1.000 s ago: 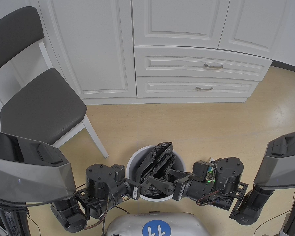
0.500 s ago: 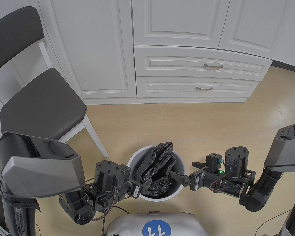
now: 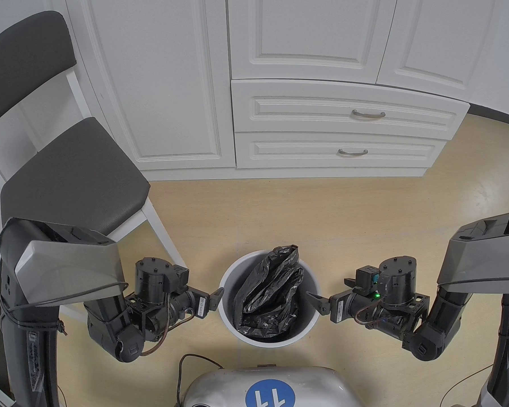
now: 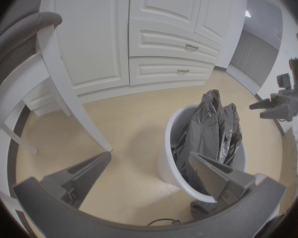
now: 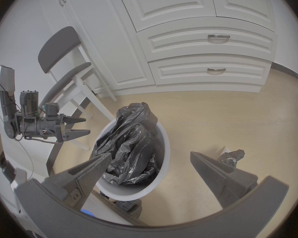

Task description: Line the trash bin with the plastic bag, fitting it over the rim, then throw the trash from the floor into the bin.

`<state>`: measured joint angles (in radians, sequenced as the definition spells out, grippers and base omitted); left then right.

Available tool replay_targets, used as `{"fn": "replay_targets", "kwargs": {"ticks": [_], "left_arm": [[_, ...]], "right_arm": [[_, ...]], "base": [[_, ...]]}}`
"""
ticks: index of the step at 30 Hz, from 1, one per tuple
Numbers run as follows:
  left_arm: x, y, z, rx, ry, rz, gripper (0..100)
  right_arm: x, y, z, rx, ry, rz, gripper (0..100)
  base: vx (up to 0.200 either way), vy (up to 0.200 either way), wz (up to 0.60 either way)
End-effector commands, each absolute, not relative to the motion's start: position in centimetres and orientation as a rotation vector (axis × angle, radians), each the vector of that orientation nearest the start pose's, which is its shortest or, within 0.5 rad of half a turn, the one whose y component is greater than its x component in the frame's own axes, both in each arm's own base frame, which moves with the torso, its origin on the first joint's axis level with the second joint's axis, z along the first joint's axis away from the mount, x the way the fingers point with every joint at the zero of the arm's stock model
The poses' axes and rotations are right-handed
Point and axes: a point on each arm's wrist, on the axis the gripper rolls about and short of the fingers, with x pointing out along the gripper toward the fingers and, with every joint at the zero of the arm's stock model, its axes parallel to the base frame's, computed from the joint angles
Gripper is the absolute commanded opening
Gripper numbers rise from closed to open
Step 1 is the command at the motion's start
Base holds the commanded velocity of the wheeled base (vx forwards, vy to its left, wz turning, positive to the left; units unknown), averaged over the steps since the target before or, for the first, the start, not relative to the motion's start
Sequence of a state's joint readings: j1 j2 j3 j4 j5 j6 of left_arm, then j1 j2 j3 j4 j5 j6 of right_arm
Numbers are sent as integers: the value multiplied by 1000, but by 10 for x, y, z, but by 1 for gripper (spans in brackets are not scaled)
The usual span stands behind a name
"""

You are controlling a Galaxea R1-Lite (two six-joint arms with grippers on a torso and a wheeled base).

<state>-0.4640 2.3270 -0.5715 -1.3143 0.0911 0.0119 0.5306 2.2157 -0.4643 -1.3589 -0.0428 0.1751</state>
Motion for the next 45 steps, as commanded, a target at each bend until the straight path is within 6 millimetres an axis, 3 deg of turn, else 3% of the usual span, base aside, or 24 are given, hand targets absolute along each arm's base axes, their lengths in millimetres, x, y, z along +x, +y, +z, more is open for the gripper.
{"fn": "replay_targets", "kwargs": {"ticks": [1, 6, 8, 13, 29, 40, 41, 45], "left_arm": [[314, -136, -6, 107, 411, -376, 100], [319, -136, 2, 88, 376, -427, 100], [313, -136, 9, 84, 374, -448, 100], [307, -132, 13, 72, 367, -485, 100], [310, -122, 2, 62, 357, -456, 100], [315, -124, -4, 61, 355, -457, 100], [316, -124, -4, 60, 355, -456, 100], [320, -128, -4, 58, 341, -462, 100]], "right_arm": [[282, 170, 6, 62, 419, 435, 100], [296, 184, 15, 109, 383, 430, 100], [308, 191, 14, 110, 392, 385, 100], [315, 197, 12, 111, 435, 351, 100], [345, 205, -12, 72, 502, 317, 100], [357, 209, -2, 55, 482, 320, 100], [357, 210, 0, 53, 480, 321, 0], [357, 214, 6, 51, 481, 331, 0]], "base": [[0, 0, 0], [0, 0, 0], [0, 0, 0], [0, 0, 0], [0, 0, 0], [0, 0, 0], [0, 0, 0], [0, 0, 0]]}}
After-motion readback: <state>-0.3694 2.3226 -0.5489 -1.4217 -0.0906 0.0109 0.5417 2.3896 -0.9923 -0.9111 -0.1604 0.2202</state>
